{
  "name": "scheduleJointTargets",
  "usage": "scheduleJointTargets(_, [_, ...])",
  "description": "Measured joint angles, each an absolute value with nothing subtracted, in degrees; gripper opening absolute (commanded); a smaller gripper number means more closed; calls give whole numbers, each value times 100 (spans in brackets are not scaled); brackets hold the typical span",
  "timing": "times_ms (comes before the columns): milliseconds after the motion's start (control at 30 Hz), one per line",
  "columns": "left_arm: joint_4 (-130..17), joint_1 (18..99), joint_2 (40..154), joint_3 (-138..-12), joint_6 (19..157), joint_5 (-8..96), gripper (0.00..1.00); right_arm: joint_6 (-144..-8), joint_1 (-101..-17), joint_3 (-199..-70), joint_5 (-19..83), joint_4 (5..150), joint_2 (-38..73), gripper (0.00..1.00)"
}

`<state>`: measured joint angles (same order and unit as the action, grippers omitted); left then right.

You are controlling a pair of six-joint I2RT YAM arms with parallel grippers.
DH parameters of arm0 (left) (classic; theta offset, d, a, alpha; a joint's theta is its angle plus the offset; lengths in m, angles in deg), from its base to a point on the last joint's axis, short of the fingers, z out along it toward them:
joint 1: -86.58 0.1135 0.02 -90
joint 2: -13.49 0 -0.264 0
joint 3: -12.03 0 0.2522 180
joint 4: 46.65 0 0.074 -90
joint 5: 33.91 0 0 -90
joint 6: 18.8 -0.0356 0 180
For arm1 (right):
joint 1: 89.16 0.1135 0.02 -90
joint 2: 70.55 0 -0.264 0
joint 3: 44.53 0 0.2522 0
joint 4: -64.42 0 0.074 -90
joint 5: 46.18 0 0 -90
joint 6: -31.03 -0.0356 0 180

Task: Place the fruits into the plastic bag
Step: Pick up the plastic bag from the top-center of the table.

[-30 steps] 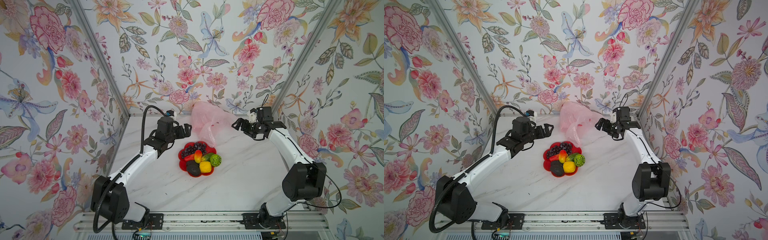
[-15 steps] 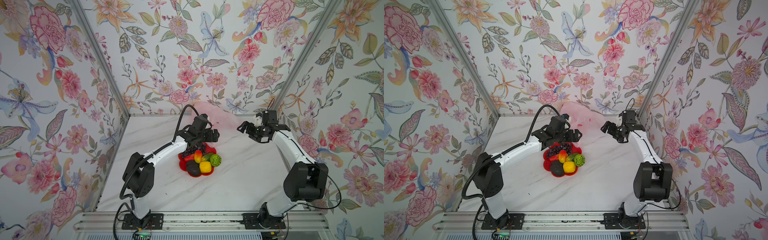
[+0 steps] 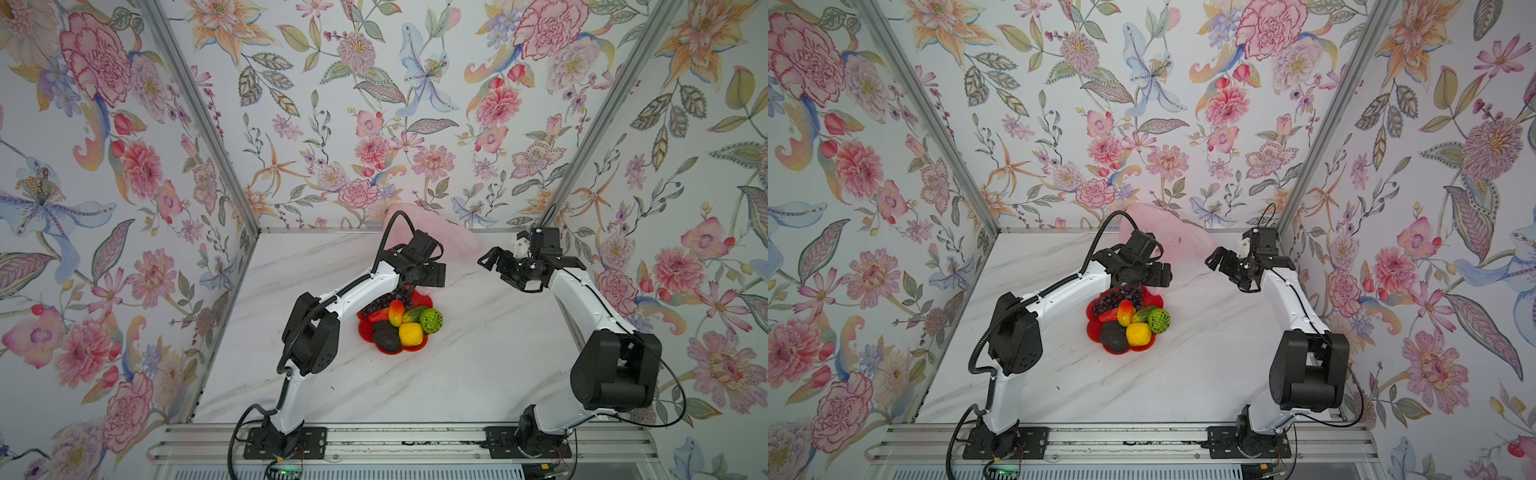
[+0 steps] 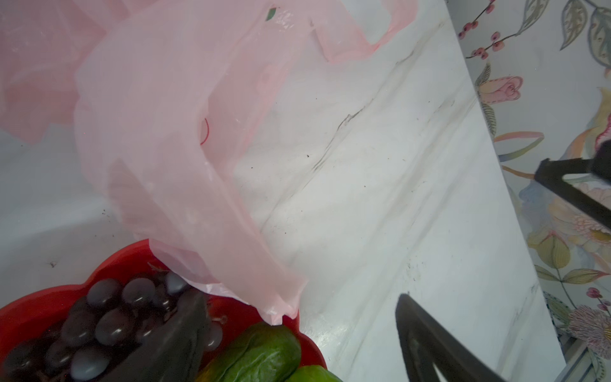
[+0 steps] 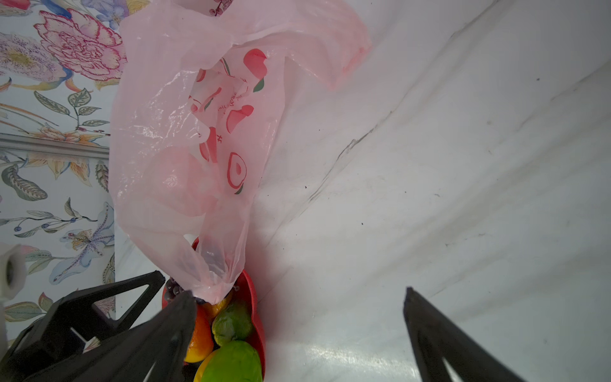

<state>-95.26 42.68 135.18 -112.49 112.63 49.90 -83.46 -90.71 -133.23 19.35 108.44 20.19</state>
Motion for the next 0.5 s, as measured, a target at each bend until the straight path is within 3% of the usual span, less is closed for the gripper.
scheduleJointTargets(500, [-10070,4181,14136,-11887,11217,5095,85,-8346,-9221,-13316,1771,10665,2021,99])
